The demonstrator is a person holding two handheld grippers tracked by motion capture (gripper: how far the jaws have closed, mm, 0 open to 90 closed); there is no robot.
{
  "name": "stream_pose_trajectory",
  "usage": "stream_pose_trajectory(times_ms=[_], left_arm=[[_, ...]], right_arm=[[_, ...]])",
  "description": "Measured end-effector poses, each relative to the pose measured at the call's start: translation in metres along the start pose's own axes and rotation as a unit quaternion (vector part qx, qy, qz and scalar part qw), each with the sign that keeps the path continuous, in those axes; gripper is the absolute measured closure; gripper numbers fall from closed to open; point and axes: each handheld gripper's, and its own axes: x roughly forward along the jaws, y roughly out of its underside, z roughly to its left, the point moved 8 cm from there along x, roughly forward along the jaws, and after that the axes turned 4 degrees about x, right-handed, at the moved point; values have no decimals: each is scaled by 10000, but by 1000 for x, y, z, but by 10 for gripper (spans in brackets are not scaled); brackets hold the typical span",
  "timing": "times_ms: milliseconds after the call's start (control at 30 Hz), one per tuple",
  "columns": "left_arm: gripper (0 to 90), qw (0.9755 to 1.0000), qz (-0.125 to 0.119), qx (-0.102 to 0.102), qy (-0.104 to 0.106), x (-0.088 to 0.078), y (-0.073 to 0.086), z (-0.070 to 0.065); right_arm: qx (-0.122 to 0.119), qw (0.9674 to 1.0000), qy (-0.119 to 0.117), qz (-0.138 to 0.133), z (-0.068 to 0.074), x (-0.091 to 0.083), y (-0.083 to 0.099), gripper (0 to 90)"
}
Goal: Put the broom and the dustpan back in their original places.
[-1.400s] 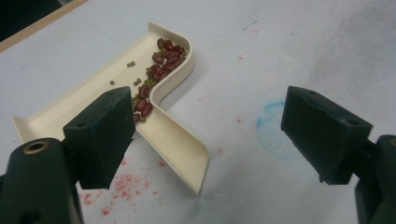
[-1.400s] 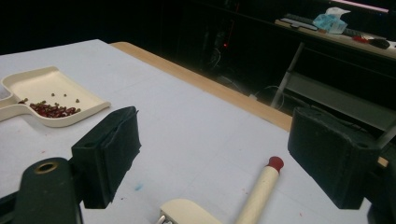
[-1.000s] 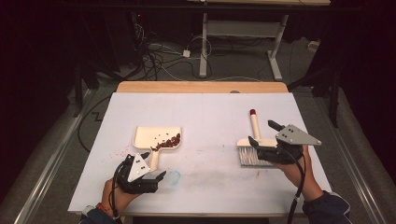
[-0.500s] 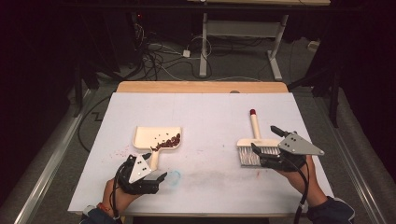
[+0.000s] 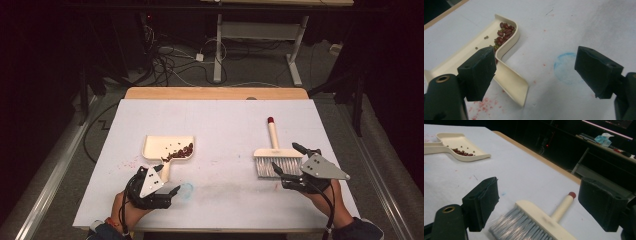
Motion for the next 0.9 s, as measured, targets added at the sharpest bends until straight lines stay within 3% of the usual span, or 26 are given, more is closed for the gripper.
stream_pose_trajectory(times_ms=[167,300,433,800,900], left_arm=[[172,9998,-182,21,-102,-6,-4,1],[172,9988,-396,157,-229,-15,-10,-2],[174,9985,-384,296,-252,-16,-10,-4],[172,9986,-455,142,-209,-20,-4,1],[172,9987,-437,160,-195,-18,-5,0]], right_arm=[[4,10000,-21,-9,3,-4,6,171],[7,9999,-67,-75,6,-8,13,177],[-15,9999,-122,37,10,-9,22,177],[-24,9991,-254,338,20,-16,51,173],[64,9993,-298,213,22,-23,51,176]])
